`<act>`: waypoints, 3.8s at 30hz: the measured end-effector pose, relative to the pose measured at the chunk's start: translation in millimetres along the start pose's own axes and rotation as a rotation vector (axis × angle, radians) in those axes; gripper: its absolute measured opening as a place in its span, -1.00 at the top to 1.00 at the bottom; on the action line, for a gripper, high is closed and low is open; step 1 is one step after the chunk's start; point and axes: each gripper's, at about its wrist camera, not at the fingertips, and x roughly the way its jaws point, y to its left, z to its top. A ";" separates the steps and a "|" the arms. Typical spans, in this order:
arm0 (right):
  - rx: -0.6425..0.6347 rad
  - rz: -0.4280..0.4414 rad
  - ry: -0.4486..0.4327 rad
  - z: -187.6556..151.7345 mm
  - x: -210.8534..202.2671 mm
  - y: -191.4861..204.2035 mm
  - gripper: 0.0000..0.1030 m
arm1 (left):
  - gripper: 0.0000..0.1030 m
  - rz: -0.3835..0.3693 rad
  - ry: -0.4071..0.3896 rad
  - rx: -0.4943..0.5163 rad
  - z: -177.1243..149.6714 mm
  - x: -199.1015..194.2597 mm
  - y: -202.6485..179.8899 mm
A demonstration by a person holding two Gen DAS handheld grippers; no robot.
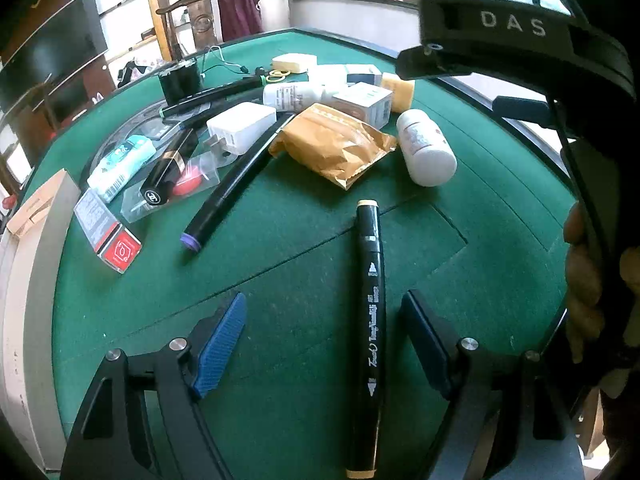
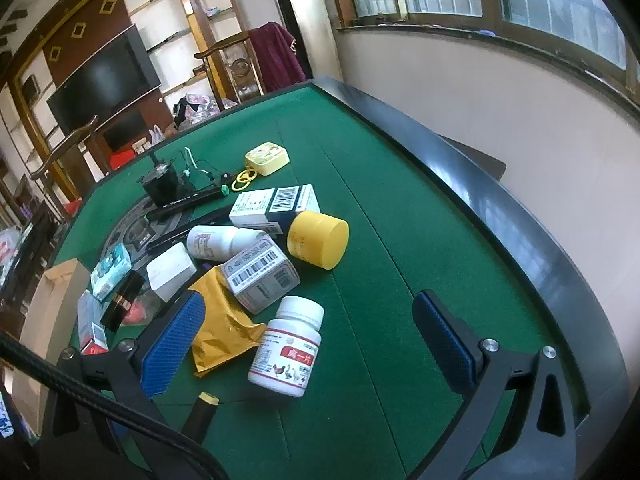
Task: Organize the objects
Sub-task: 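Close the left gripper around the black marker's middle, then lift the marker toward the cardboard box with left while right grasps the white-red carton, then lower the marker into the box and open left while right drops the carton in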
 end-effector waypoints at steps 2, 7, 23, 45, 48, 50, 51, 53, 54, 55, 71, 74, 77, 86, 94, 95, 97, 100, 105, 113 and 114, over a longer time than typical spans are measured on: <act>-0.005 0.005 0.005 -0.8 0.6 3.0 -1.00 | -0.46 -0.002 0.000 0.002 -0.7 -0.7 -0.1; -0.016 0.014 0.022 -4.8 3.5 10.9 -1.00 | -0.45 -0.006 -0.003 0.003 -1.4 -1.8 0.5; -0.014 0.013 0.034 -5.4 2.6 12.9 -1.00 | 0.77 -0.040 -0.048 0.030 -6.2 -10.7 -6.8; -0.557 0.350 0.248 -41.2 50.9 251.9 -1.00 | 0.77 0.016 -0.221 -0.456 -84.7 -113.2 189.1; -0.606 0.315 0.272 -48.1 66.4 272.8 -0.85 | 0.77 0.045 -0.229 -0.472 -91.0 -118.6 201.1; -0.618 0.288 0.304 -51.4 76.2 278.6 -0.47 | 0.77 0.057 -0.231 -0.481 -94.1 -121.3 207.8; -0.614 0.290 0.327 -52.5 80.3 278.4 -0.09 | 0.77 0.062 -0.232 -0.484 -95.0 -121.6 210.2; -0.603 0.297 0.375 -57.4 87.4 277.3 0.36 | 0.77 0.071 -0.235 -0.489 -95.0 -120.8 214.9; -0.598 0.300 0.384 -57.9 87.1 275.1 0.45 | 0.77 0.074 -0.235 -0.490 -94.3 -119.4 216.9; -0.589 0.304 0.388 -58.6 86.3 272.5 0.46 | 0.77 0.081 -0.234 -0.491 -91.4 -116.9 220.1; -0.245 0.598 0.447 -5.1 73.4 303.6 0.52 | 0.77 0.132 -0.209 -0.459 -25.0 -85.5 291.1; -0.231 0.556 0.454 -8.6 91.2 329.6 0.52 | 0.77 0.139 -0.161 -0.475 -9.7 -60.5 304.9; -0.234 0.495 0.442 -12.1 103.1 345.4 0.52 | 0.77 0.134 -0.121 -0.512 -2.9 -34.4 320.4; -0.253 0.390 0.439 -19.0 123.5 359.8 0.51 | 0.77 0.123 -0.108 -0.571 2.3 -4.8 335.1; -0.212 0.403 0.460 -24.5 127.9 349.8 0.51 | 0.20 0.115 -0.103 -0.669 -10.2 -1.3 350.4; -0.208 0.408 0.447 -23.4 124.4 347.0 0.50 | 0.17 0.103 -0.101 -0.696 -14.0 -0.7 352.8; -0.199 0.421 0.415 -21.3 115.3 341.1 0.42 | 0.16 0.098 -0.089 -0.735 -21.4 0.4 354.5; -0.207 0.430 0.358 -17.9 101.6 334.5 0.26 | 0.15 0.120 -0.095 -0.764 -28.3 -5.5 350.4; -0.245 0.431 0.313 -19.4 81.8 324.0 0.25 | 0.13 0.150 -0.095 -0.779 -39.1 -13.5 336.4; -0.254 0.441 0.309 -26.4 67.3 305.5 0.25 | 0.13 0.224 -0.130 -0.759 -44.8 -31.8 316.8; -0.255 0.440 0.304 -30.1 64.6 302.7 0.25 | 0.13 0.239 -0.141 -0.751 -43.7 -34.9 313.7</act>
